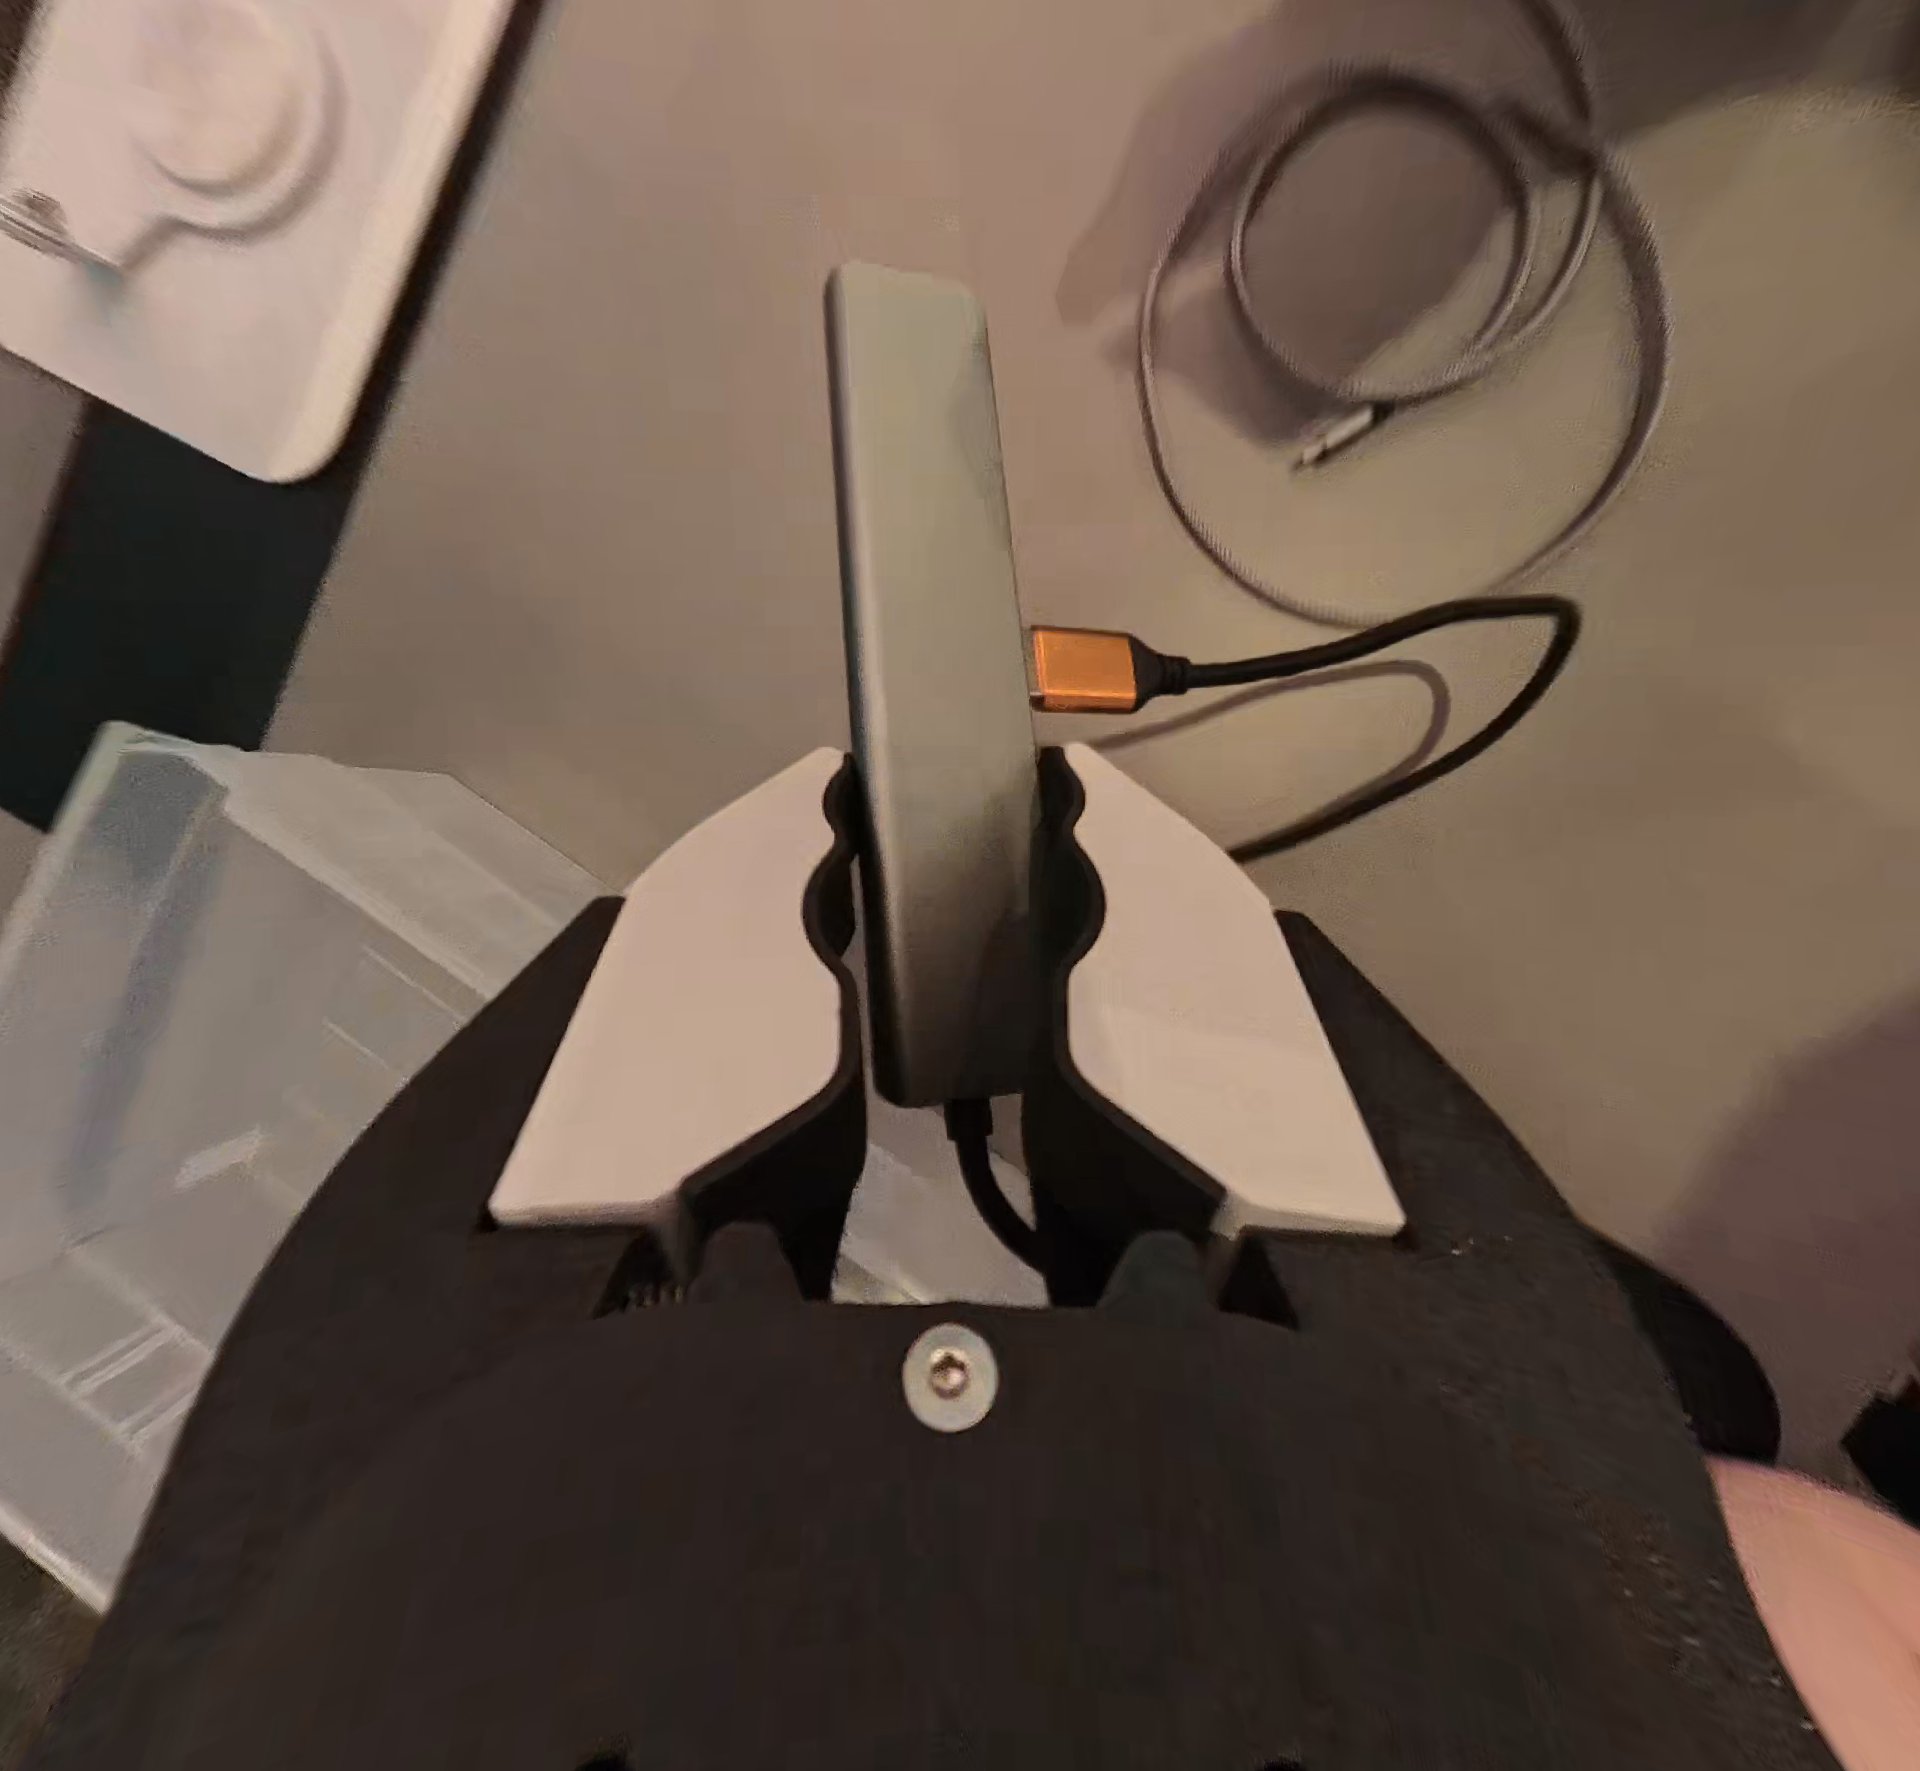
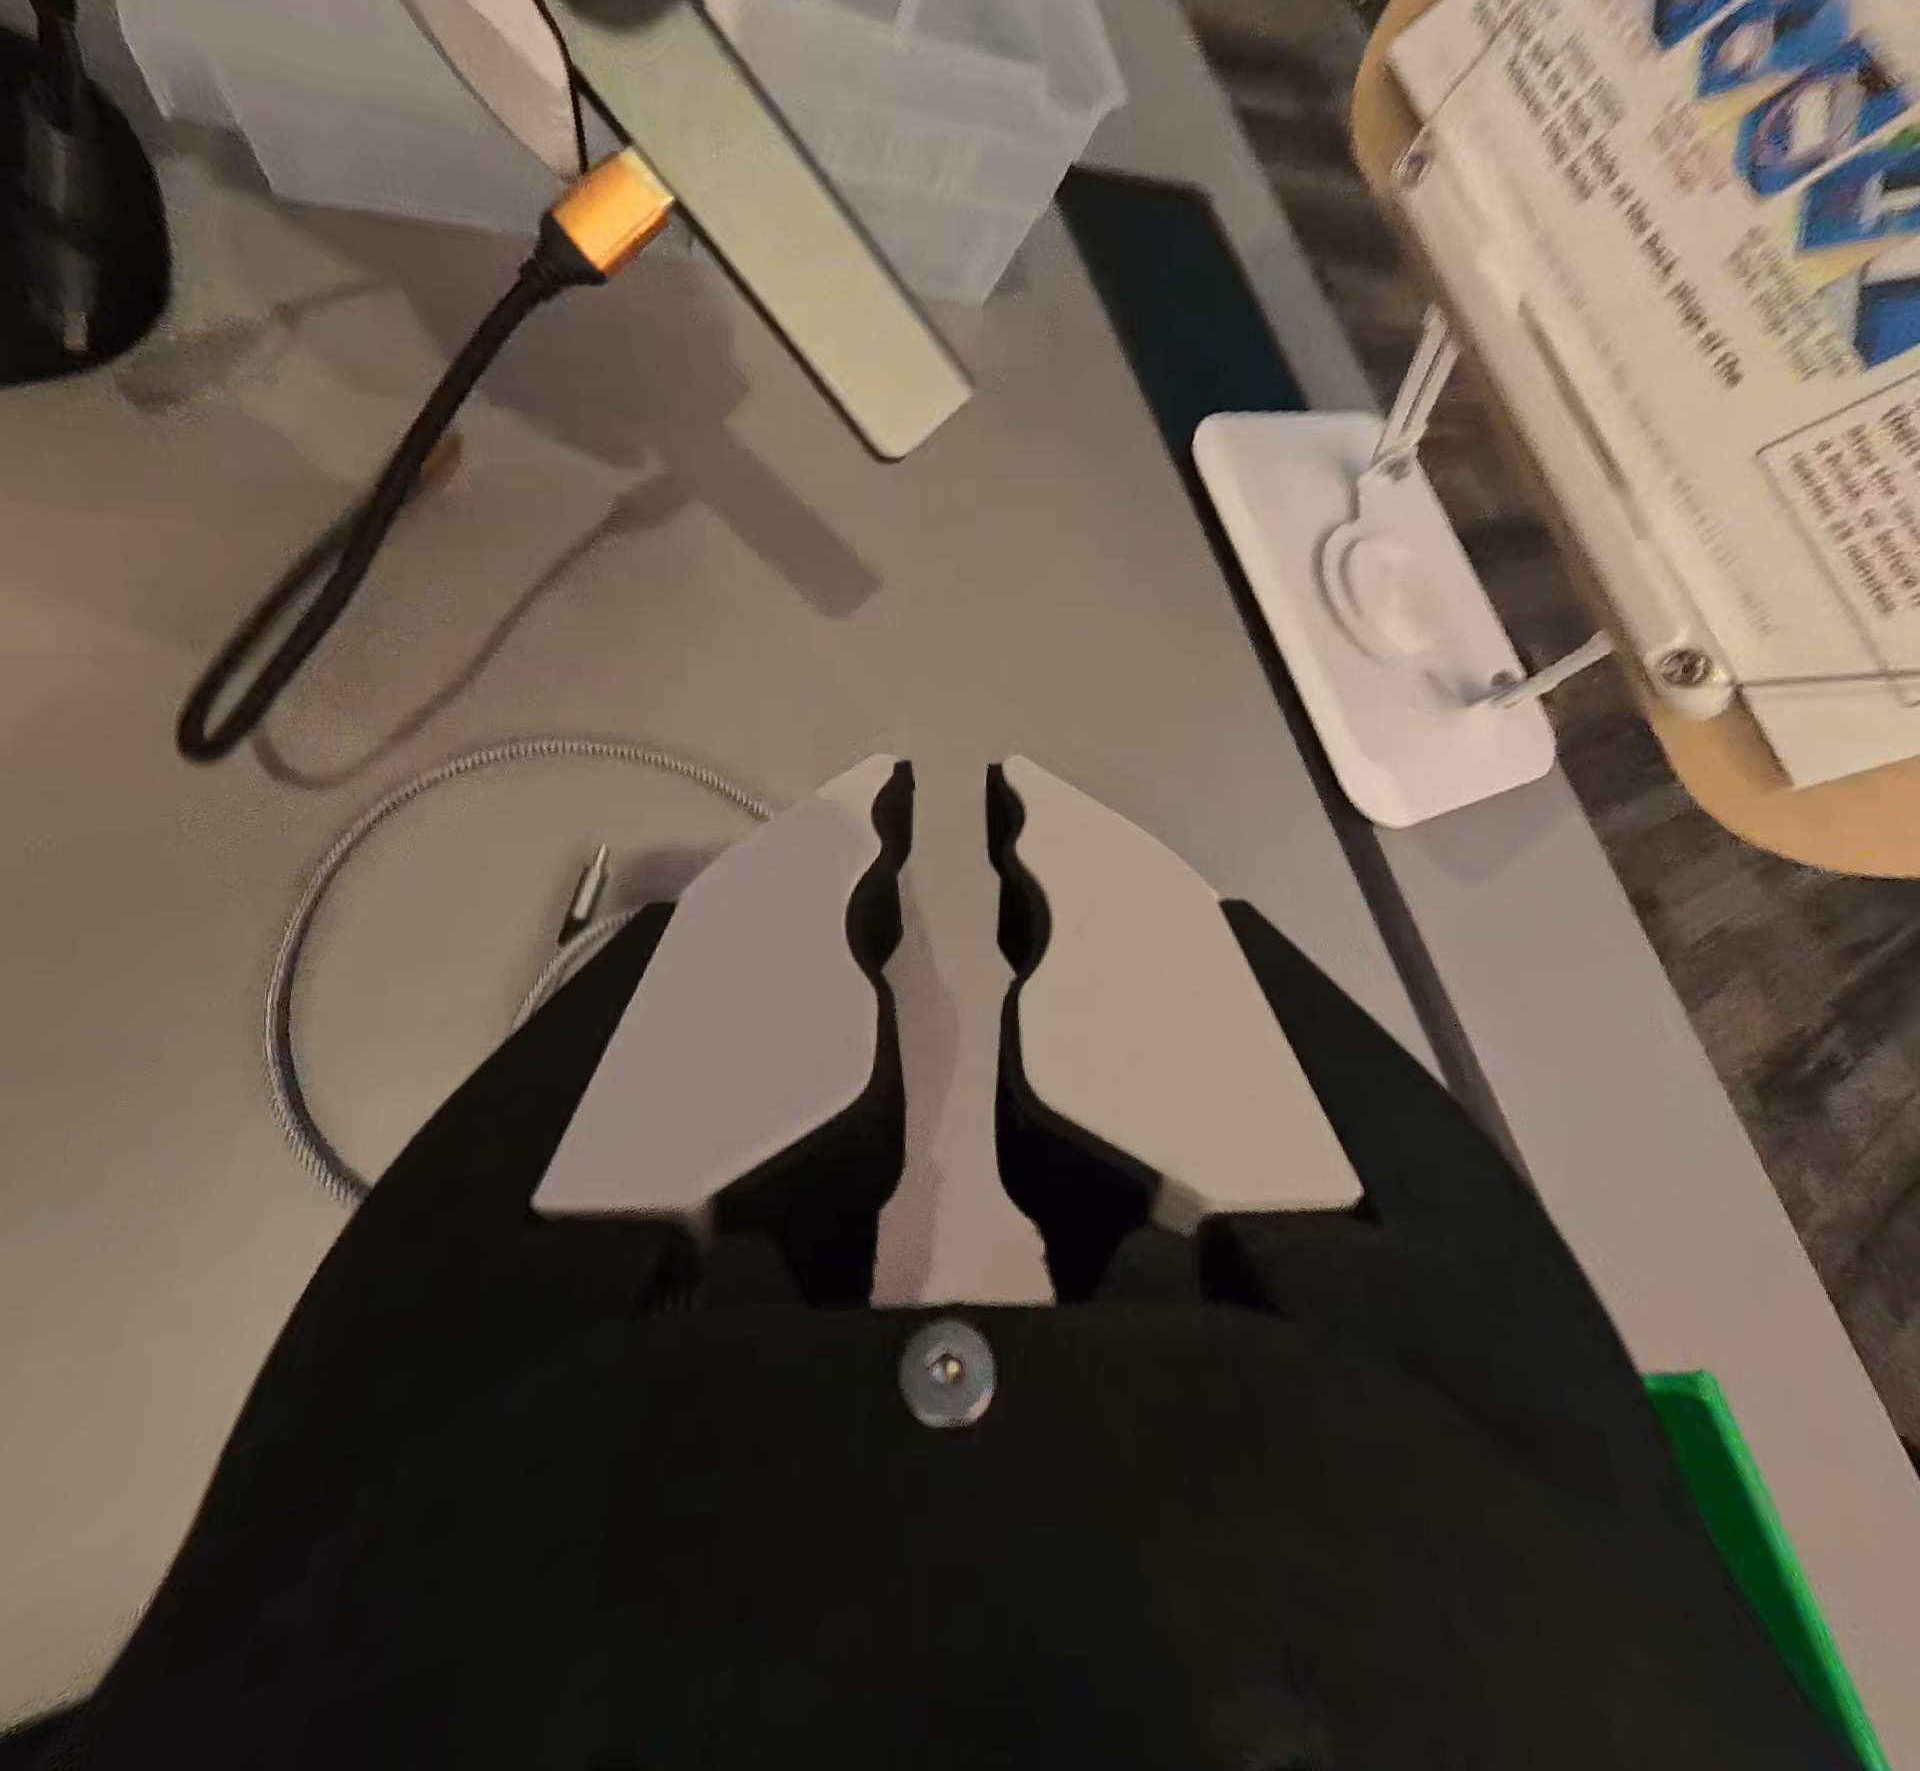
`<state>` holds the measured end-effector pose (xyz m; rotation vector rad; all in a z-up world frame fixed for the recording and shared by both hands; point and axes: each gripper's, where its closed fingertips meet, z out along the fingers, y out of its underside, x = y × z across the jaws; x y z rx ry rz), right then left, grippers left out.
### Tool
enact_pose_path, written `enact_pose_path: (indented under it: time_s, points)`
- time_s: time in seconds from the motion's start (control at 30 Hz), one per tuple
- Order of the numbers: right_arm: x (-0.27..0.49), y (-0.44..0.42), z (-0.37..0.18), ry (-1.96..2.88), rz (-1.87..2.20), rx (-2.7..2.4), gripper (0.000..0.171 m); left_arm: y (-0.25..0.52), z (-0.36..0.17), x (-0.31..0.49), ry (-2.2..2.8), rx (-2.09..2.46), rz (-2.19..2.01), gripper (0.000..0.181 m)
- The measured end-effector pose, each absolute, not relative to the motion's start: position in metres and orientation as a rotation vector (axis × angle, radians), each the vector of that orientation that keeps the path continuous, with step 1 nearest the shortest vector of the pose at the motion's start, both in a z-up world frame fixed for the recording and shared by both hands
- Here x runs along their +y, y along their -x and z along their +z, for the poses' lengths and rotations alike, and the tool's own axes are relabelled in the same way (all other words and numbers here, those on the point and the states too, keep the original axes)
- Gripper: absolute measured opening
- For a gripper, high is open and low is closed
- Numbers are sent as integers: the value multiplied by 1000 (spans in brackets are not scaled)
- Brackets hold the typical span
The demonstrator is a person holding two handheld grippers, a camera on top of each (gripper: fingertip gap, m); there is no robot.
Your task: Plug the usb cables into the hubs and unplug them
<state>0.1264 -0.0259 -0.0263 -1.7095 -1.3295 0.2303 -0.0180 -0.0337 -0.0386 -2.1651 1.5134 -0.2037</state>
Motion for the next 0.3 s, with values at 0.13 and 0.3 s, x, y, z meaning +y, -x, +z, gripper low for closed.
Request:
enact_pose_path:
  time_s: [0.13, 0.3]
  points:
    - [-36, -138, -50, 1844, 266, -1418, 15, 10, -82, -29, 2260, 1652, -84, 32]
    - [-21, -188, -71, 2159, 115, -1272, 16, -9, -124, -26, 2339, 1736, -20, 32]
